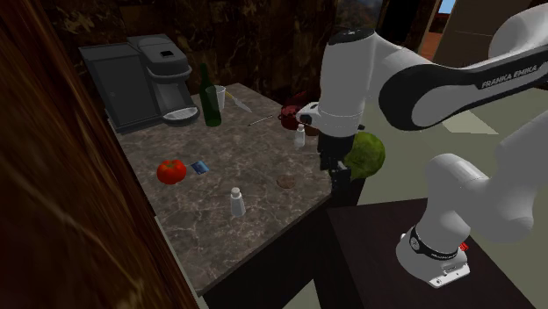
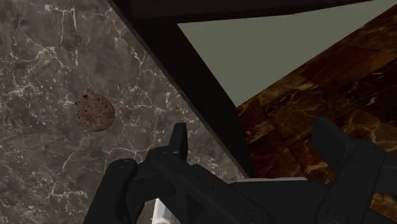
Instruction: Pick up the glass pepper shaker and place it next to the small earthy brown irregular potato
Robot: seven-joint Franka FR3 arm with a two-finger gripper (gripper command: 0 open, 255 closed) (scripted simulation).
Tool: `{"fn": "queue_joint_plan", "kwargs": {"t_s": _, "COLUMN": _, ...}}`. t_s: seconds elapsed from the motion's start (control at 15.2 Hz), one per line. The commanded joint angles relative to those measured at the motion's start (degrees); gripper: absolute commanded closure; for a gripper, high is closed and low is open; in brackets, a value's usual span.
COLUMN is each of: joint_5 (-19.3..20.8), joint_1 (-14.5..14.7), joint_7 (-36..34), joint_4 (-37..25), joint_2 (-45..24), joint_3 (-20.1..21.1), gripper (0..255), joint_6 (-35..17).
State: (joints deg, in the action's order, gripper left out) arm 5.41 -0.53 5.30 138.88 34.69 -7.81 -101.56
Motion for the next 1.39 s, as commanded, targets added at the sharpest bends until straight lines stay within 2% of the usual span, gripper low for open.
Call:
{"fn": "queue_joint_plan", "kwargs": {"t_s": 0.0, "joint_5": 0.51, "joint_1": 0.09, "joint_7": 1.49, "joint_4": -0.59, "joint_2": -3.56, "joint_3": -1.02, "gripper": 0, "joint_6": -4.23}}
{"fn": "queue_joint_plan", "kwargs": {"t_s": 0.33, "joint_5": 1.02, "joint_1": 0.18, "joint_7": 5.90, "joint_4": -3.53, "joint_2": -12.67, "joint_3": -3.95, "gripper": 0, "joint_6": -13.24}}
{"fn": "queue_joint_plan", "kwargs": {"t_s": 0.66, "joint_5": -0.22, "joint_1": 0.44, "joint_7": 10.75, "joint_4": -8.45, "joint_2": -22.50, "joint_3": -6.48, "gripper": 0, "joint_6": -20.91}}
{"fn": "queue_joint_plan", "kwargs": {"t_s": 1.32, "joint_5": -7.83, "joint_1": -0.59, "joint_7": 21.97, "joint_4": -24.02, "joint_2": -43.10, "joint_3": -8.69, "gripper": 0, "joint_6": -30.75}}
